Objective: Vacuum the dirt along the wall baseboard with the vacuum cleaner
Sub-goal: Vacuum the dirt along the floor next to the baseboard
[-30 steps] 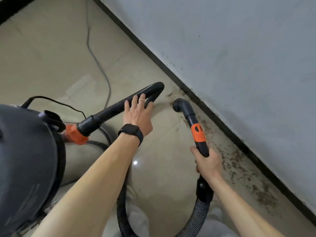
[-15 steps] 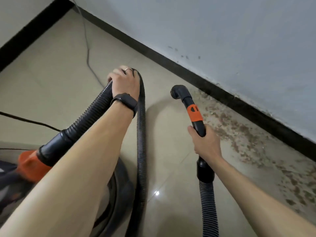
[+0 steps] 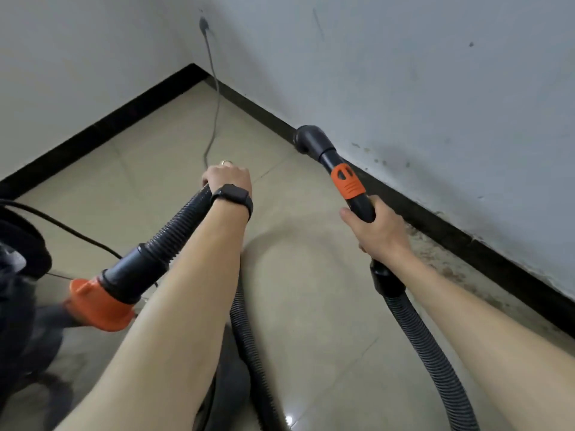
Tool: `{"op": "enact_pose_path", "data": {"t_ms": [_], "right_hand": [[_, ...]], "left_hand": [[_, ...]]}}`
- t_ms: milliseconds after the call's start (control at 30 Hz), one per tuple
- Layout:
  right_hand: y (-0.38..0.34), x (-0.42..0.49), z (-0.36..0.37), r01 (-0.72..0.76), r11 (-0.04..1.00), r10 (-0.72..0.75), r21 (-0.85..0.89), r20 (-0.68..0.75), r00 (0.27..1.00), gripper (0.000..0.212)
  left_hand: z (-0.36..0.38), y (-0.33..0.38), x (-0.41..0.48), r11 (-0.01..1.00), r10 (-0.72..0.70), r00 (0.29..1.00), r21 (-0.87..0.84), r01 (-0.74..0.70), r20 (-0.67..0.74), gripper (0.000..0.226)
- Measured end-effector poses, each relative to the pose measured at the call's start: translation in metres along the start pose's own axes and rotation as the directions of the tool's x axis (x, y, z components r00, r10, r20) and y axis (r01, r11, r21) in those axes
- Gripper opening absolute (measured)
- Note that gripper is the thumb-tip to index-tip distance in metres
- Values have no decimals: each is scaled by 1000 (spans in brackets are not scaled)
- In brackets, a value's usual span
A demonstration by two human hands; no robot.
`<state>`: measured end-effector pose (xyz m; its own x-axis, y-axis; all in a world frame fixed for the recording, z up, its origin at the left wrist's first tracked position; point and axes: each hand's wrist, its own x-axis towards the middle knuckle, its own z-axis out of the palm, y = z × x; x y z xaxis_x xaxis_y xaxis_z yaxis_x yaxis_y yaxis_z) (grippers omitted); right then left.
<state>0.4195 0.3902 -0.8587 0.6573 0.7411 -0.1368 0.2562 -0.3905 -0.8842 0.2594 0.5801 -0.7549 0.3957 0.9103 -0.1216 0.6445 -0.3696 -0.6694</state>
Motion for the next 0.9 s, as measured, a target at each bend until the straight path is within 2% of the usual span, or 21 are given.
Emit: {"op": "enact_pose_path", "data": {"t_ms": [67, 133, 233, 300, 333, 433, 500, 567, 633, 667, 700, 733, 767, 800, 833, 900], "right_hand": [[5, -4, 5, -4, 998, 6, -58, 35, 999, 34], [17, -7, 13, -33, 996, 42, -85, 103, 994, 36], [45, -26, 24, -154, 985, 140, 82, 155, 978, 32], [58, -46, 23, -249, 949, 217, 195, 174, 961, 29], [64, -58, 20, -286, 932, 247, 223, 185, 951, 28], [83, -94, 1, -317, 922, 280, 220, 187, 942, 24], [97, -113, -17, -312, 928, 275, 204, 190, 942, 24], [111, -122, -34, -308, 939, 276, 151, 200, 940, 25], [124, -128, -43, -290, 956, 276, 42, 207, 939, 21], [130, -132, -45, -266, 963, 271, -52, 213, 939, 22], [135, -136, -47, -234, 958, 268, -165, 226, 937, 24], [139, -142, -48, -206, 942, 272, -264, 246, 930, 27], [141, -148, -49, -188, 928, 282, -322, 276, 919, 31], [143, -155, -49, -177, 924, 289, -339, 318, 903, 35], [144, -161, -48, -162, 928, 287, -335, 367, 885, 42], [146, -173, -47, -142, 946, 268, -293, 450, 852, 58]], "left_hand": [[9, 18, -9, 996, 67, 997, -54, -65, 46, 40], [19, 30, -11, 999, 46, 997, 11, -47, 58, 39], [28, 39, -17, 990, 9, 999, 141, -16, 50, 44], [23, 53, -29, 977, 80, 996, 202, -69, -44, 47], [16, 63, -38, 982, 125, 988, 155, -111, -88, 47], [-11, 101, -67, 968, 177, 966, -147, -205, -188, 44], [-18, 128, -88, 919, 197, 958, -302, -255, -208, 41], [-9, 158, -111, 861, 237, 958, -422, -285, -162, 36], [9, 184, -130, 727, 282, 958, -642, -245, -46, 30], [15, 194, -139, 578, 307, 951, -802, -152, 41, 31], [20, 204, -146, 356, 354, 919, -934, 40, 174, 36], [23, 211, -153, 107, 419, 855, -951, 288, 306, 42], [25, 218, -160, -66, 470, 785, -871, 488, 404, 50], [27, 223, -169, -138, 505, 738, -802, 581, 447, 53], [30, 226, -176, -149, 515, 722, -782, 605, 461, 50], [42, 233, -183, -186, 455, 747, -769, 612, 485, 32]]}}
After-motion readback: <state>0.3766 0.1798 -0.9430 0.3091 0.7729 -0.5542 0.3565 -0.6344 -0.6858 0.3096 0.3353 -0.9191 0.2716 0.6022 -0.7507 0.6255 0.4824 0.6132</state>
